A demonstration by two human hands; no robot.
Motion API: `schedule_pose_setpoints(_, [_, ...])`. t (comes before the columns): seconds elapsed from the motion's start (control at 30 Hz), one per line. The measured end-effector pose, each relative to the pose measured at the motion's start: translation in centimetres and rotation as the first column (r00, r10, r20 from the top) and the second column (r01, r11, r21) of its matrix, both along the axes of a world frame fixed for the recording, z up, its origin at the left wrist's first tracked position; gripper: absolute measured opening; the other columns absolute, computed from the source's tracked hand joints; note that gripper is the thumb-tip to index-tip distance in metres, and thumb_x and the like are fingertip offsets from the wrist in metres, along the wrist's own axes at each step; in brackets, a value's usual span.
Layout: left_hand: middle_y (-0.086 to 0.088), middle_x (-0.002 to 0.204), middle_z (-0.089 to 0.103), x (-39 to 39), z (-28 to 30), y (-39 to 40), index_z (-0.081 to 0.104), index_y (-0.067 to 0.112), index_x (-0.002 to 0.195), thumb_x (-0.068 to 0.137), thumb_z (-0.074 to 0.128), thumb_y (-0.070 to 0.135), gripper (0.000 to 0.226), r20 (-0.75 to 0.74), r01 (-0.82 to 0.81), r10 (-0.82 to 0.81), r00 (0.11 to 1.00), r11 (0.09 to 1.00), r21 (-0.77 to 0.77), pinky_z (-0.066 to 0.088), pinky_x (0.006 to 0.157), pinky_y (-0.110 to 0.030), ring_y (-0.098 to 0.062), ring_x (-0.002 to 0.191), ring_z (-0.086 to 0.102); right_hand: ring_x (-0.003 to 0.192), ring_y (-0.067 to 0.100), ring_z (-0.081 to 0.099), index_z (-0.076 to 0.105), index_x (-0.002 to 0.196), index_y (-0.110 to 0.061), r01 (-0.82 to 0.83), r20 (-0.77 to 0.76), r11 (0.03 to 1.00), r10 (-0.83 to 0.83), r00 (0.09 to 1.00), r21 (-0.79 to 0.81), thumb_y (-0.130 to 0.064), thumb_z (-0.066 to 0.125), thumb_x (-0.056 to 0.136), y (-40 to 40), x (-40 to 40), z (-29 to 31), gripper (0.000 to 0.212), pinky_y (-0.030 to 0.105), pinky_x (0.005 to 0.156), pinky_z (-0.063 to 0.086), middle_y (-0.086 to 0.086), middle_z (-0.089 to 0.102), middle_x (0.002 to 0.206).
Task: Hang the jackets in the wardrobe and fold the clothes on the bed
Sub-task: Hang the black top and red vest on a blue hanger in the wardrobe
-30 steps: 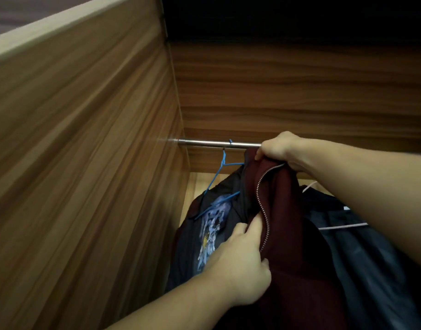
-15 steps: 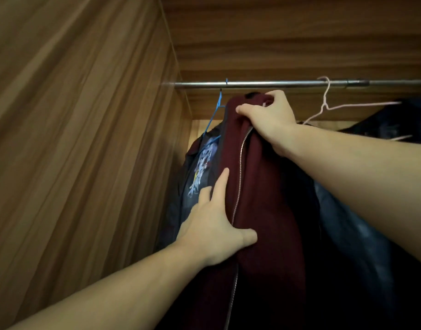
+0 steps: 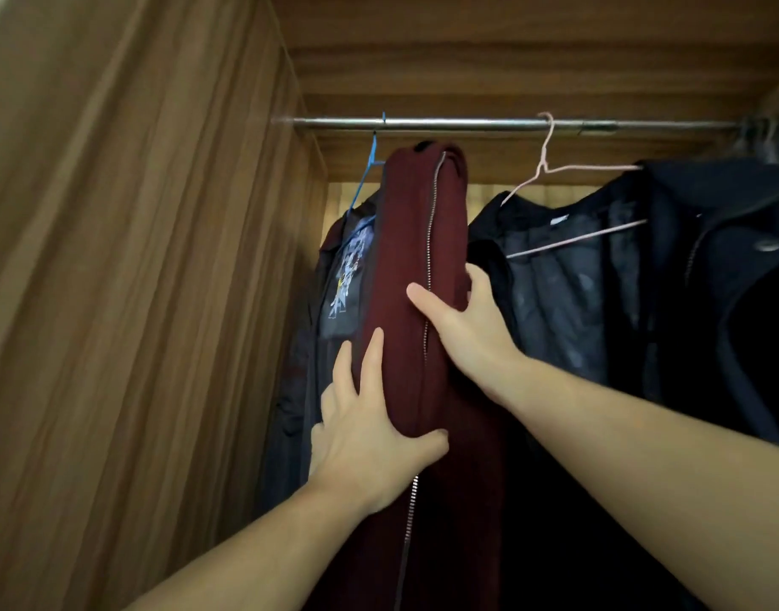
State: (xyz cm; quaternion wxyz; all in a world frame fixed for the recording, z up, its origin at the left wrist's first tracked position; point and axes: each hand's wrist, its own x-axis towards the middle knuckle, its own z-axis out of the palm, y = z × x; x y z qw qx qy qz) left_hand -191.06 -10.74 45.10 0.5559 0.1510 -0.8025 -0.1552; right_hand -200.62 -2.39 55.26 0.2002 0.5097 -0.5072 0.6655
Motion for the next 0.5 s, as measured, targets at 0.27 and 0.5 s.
schedule_pose_setpoints(0.27, [0.018, 0.157, -0.013, 5.4, -3.0, 3.1, -0.016, 0.052, 0.143, 0.062, 0.068, 0.064, 0.118, 0.070, 0.079, -0.081, 0.994, 0.996, 0.032, 0.025, 0.113, -0.049, -0.021, 0.146, 0.008, 0.120, 0.019, 0.054, 0.027, 0.148, -0.027, 0.322, -0.011, 0.894, -0.336, 0.942, 0.313, -0.046, 0.069, 0.079, 5.0, 6.8, -5.9, 0.083, 0.037, 0.103, 0.043, 0.002, 0.048, 0.139])
schedule_pose_setpoints(0.5, [0.007, 0.161, -0.007, 12.5, -6.4, 5.9, -0.007, 0.044, 0.150, 0.075, 0.071, 0.052, 0.108, 0.224, 0.136, -0.140, 0.964, 0.990, 0.035, 0.022, 0.115, -0.049, -0.023, 0.147, 0.004, 0.112, 0.017, 0.058, 0.033, 0.143, -0.026, 0.379, -0.025, 0.801, -0.416, 0.909, 0.464, -0.043, 0.067, 0.081, 10.6, 13.2, -11.7, 0.073, 0.034, 0.097, 0.049, 0.002, 0.052, 0.133])
